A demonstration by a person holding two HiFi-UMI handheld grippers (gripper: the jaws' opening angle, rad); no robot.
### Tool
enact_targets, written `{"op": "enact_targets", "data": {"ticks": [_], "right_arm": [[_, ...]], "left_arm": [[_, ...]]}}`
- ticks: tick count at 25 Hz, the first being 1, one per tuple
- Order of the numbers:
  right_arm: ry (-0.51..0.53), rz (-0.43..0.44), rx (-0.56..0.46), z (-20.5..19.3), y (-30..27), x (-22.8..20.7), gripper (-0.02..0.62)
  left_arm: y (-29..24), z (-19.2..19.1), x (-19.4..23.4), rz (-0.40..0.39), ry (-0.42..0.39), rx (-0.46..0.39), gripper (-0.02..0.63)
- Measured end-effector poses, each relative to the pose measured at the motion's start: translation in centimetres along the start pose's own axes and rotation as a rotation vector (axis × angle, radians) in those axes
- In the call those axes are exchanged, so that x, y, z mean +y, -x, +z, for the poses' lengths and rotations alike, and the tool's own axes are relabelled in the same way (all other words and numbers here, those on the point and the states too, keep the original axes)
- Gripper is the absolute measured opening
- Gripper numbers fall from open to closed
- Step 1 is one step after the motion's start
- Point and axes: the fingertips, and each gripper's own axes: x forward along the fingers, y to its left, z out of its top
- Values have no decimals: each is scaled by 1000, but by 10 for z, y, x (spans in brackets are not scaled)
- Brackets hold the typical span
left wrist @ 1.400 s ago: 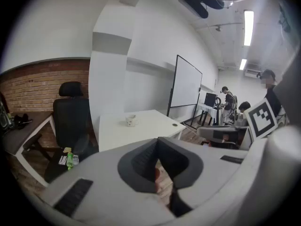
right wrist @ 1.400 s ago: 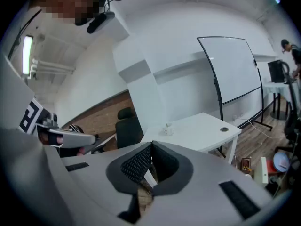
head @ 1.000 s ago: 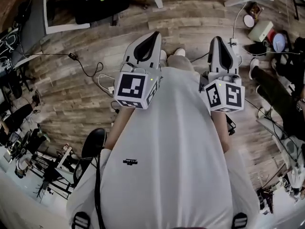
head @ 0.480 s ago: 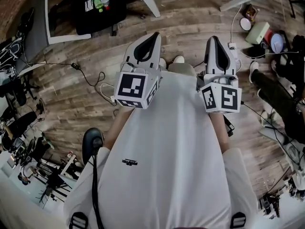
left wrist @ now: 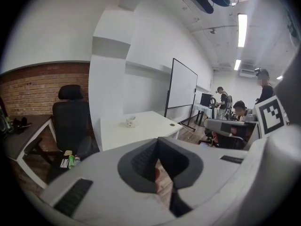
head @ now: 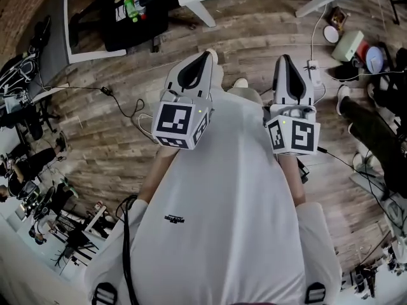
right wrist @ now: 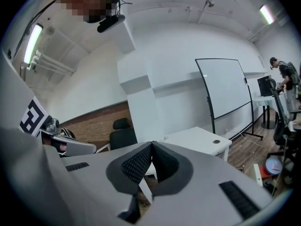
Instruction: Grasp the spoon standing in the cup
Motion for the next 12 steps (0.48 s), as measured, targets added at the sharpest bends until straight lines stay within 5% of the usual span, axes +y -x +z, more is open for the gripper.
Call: {"op": "enact_targets", "data": {"ticks": [12], "right_arm": [[14, -17, 31, 1, -65, -11, 6]], "left_arm": [[-66, 20, 30, -55, 6, 31, 9]]}}
